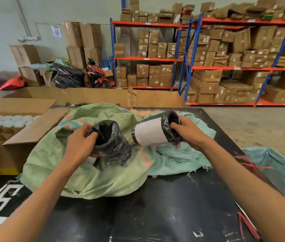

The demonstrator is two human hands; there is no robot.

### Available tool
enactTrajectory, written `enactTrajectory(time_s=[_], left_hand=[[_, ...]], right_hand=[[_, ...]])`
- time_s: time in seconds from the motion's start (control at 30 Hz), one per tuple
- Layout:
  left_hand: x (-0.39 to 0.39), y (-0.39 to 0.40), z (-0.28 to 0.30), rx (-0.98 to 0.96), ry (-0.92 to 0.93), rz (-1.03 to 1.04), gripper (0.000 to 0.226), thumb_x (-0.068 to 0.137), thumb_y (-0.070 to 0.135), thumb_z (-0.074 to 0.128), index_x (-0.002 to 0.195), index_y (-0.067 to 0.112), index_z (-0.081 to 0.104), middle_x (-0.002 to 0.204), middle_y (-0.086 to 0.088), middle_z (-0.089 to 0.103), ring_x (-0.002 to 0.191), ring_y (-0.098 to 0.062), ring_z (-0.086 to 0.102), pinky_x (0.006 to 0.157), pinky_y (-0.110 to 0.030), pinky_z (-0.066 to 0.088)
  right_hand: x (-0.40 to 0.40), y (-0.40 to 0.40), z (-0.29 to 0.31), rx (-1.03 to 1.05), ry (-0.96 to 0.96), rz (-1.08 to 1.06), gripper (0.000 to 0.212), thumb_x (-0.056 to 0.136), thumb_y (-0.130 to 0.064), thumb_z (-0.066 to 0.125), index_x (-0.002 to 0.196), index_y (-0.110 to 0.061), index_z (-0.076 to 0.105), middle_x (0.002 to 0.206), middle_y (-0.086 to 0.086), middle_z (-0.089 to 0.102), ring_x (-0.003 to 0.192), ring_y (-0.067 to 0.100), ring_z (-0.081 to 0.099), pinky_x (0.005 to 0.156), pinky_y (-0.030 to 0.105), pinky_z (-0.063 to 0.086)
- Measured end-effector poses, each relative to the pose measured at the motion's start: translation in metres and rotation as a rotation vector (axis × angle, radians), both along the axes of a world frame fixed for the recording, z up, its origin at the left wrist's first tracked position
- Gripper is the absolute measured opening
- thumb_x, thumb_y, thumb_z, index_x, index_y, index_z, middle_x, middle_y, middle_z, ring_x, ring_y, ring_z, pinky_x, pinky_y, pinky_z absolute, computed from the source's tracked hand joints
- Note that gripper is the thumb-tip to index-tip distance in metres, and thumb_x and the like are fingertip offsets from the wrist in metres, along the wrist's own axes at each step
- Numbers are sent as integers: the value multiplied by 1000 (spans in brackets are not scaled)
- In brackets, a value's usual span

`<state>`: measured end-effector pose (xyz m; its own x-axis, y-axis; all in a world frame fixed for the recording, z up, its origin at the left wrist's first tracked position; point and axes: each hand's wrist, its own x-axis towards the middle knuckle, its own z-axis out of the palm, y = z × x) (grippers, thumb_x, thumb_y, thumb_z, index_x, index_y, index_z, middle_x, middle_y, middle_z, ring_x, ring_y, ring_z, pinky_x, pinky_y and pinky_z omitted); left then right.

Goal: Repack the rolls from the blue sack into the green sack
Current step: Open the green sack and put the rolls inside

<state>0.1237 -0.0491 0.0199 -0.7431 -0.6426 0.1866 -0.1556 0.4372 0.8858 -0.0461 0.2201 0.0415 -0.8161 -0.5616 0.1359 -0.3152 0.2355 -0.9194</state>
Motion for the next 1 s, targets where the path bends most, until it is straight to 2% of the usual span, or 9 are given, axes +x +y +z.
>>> enactTrajectory(time_s=[0.2, 0.3, 0.47, 0.6, 0.67, 0.73, 0.83, 0.9, 1.0], left_hand=[[-17, -42, -34, -358, -121, 172, 26, 90, 5, 49, 115, 12, 45, 120, -17, 43, 84, -28, 44, 73, -35, 36], [-27, -56, -44, -357, -118, 237, 55, 86, -6, 49, 137, 14, 39, 134, -18, 29, 94, -40, 52, 78, -41, 45], [-45, -84, -81, -535, -556, -196, 72, 95, 15, 44, 156, 11, 4, 159, -19, -3, 145, -43, 10, 119, -43, 18], [-45, -103, -87, -523, -801, -308, 80, 99, 28, 43, 154, 14, -13, 161, -9, -20, 147, -40, -18, 121, -50, 6], [-40, -106, -70, -536, -683, -291, 71, 95, 36, 51, 154, 9, 22, 160, -15, 18, 147, -35, 17, 117, -43, 26], [-26, -104, -49, -584, -295, -178, 39, 89, 36, 57, 124, 19, 64, 120, 0, 66, 108, -16, 63, 90, -36, 53], [7, -98, -18, -629, 218, 76, 10, 88, 24, 63, 96, 25, 69, 88, 11, 65, 78, -7, 59, 67, -26, 48], [19, -106, -18, -632, 295, 289, 25, 85, 27, 67, 109, 22, 62, 104, -1, 57, 95, -20, 52, 77, -31, 43], [24, -127, -42, -273, 34, 483, 73, 81, 48, 70, 140, 22, 37, 137, -19, 40, 126, -37, 36, 101, -51, 34]], right_hand=[[10, -114, -31, -25, -152, 0, 40, 96, -4, 48, 130, -23, 57, 125, 10, 62, 82, 30, 71, 49, 32, 58], [15, -162, -60, 67, -17, -41, 52, 99, -1, 44, 145, -27, 44, 148, 6, 45, 122, 29, 54, 81, 32, 60], [22, -197, -108, 505, 69, 324, 82, 98, 2, 43, 157, -39, 4, 164, 6, -17, 153, 25, -6, 108, 24, 26], [10, -199, -110, 543, 117, 399, 93, 89, 11, 40, 155, -47, 7, 165, 5, -11, 152, 21, -9, 118, 32, 15], [9, -198, -100, 446, 298, 304, 82, 89, 7, 45, 152, -42, 26, 161, 3, 24, 149, 20, 20, 117, 38, 28], [8, -194, -88, 222, 556, 65, 53, 90, -4, 51, 136, -32, 53, 123, -4, 59, 113, 12, 54, 96, 39, 47], [-5, -183, -69, 159, 831, -372, 29, 87, -26, 61, 115, -32, 61, 114, -9, 56, 109, 13, 48, 96, 41, 40], [-25, -173, -60, 295, 564, -544, 40, 84, -45, 66, 121, -32, 56, 135, -1, 43, 127, 23, 39, 102, 47, 34], [-47, -155, -59, 171, -310, -348, 70, 82, -57, 69, 134, -13, 50, 137, 15, 50, 115, 30, 56, 94, 40, 46]])
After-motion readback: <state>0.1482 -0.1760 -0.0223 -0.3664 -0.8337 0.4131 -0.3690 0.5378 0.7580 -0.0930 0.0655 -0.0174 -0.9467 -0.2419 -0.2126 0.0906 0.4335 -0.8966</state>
